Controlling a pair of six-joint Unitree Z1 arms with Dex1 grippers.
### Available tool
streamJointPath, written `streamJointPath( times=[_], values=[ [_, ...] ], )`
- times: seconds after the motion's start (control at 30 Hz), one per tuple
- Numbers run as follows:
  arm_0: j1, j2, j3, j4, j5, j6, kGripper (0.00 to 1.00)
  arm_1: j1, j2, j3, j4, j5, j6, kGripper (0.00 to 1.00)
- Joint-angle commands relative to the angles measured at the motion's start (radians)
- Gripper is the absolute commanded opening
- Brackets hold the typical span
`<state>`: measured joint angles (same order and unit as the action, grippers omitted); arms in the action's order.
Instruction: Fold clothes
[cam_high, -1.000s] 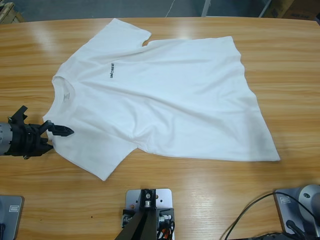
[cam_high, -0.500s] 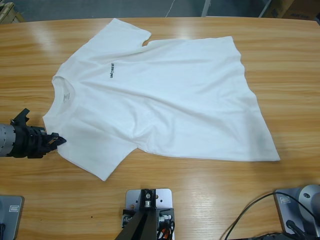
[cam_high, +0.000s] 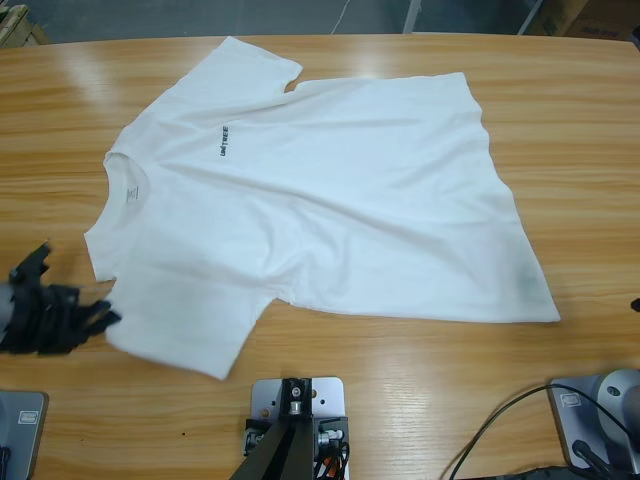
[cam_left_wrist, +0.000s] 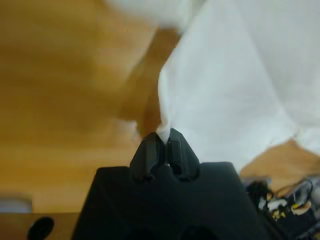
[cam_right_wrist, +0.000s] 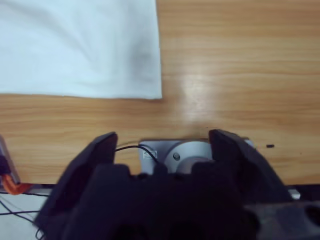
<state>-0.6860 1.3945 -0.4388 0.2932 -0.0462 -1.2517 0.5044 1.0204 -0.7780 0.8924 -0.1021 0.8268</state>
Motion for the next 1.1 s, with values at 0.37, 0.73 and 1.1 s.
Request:
streamJointPath(
  times=[0.37,0.73,1.1],
  values=[
    [-0.151,-0.199,-0.057,0.262,-0.038,-0.222,0.0,-0.006,0.044,0.042,-0.039,0.139,0.288,0.912],
    [-0.152,-0.079,-0.114,0.226,-0.035,-0.211,0.0,-0.003,0.022,0.277,-0.31,0.127,0.994,0.784],
    [-0.162,-0.035,-0.124,0.205,-0.04,-0.205,0.0,0.03,0.025,0.362,-0.396,0.163,1.169,0.554]
  ],
)
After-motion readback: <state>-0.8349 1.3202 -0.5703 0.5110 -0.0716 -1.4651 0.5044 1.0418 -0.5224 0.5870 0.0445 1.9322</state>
